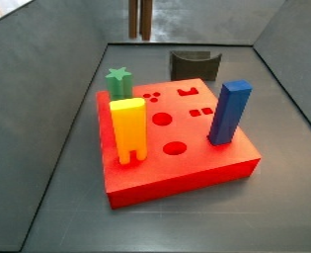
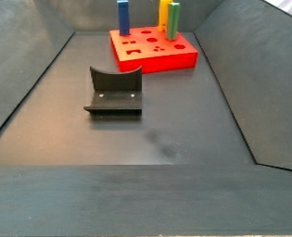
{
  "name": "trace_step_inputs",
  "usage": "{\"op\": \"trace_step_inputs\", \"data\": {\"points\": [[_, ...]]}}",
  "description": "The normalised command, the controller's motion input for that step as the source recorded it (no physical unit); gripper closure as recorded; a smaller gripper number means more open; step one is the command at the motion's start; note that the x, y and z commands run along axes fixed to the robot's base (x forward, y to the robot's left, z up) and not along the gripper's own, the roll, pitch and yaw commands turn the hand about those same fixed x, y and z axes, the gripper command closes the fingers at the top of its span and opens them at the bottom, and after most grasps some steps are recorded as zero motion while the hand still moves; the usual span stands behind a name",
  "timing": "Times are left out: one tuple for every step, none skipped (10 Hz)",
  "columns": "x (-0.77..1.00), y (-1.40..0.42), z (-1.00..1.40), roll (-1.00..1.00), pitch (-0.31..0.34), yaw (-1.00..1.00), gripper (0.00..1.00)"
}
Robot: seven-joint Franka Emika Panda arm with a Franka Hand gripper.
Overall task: Pick up the 3 prong object. Move up. Place the 3 prong object on the fixture. Regrasp the 3 prong object. Move to above the board. Insert the 3 prong object.
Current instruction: Insert the 3 prong object.
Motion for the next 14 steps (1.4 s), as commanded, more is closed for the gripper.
{"op": "trace_step_inputs", "data": {"points": [[0.10,0.23,-0.83,-0.03,-0.069,-0.71,1.00],[0.11,0.21,-0.83,-0.02,-0.066,-0.73,1.00],[0.10,0.11,-0.85,-0.02,-0.069,-0.81,1.00],[0.07,0.00,-0.83,-0.02,-0.084,-0.95,1.00],[0.00,0.00,-0.75,-0.03,-0.164,-1.00,1.00],[0.14,0.02,-0.45,-0.13,-0.103,-0.83,1.00],[-0.06,0.10,0.00,0.00,0.000,0.01,1.00],[0.00,0.31,-0.59,0.00,-0.090,0.04,1.00],[0.05,0.35,-0.71,0.00,-0.107,0.00,1.00],[0.00,0.00,0.00,0.00,0.000,-0.01,1.00],[0.06,0.00,-0.07,0.00,0.000,0.00,1.00],[0.06,-0.03,-0.51,-0.09,-0.163,-0.04,1.00],[0.13,0.00,-0.28,-0.11,-0.081,0.00,1.00],[0.02,0.00,0.00,0.00,0.000,0.00,1.00]]}}
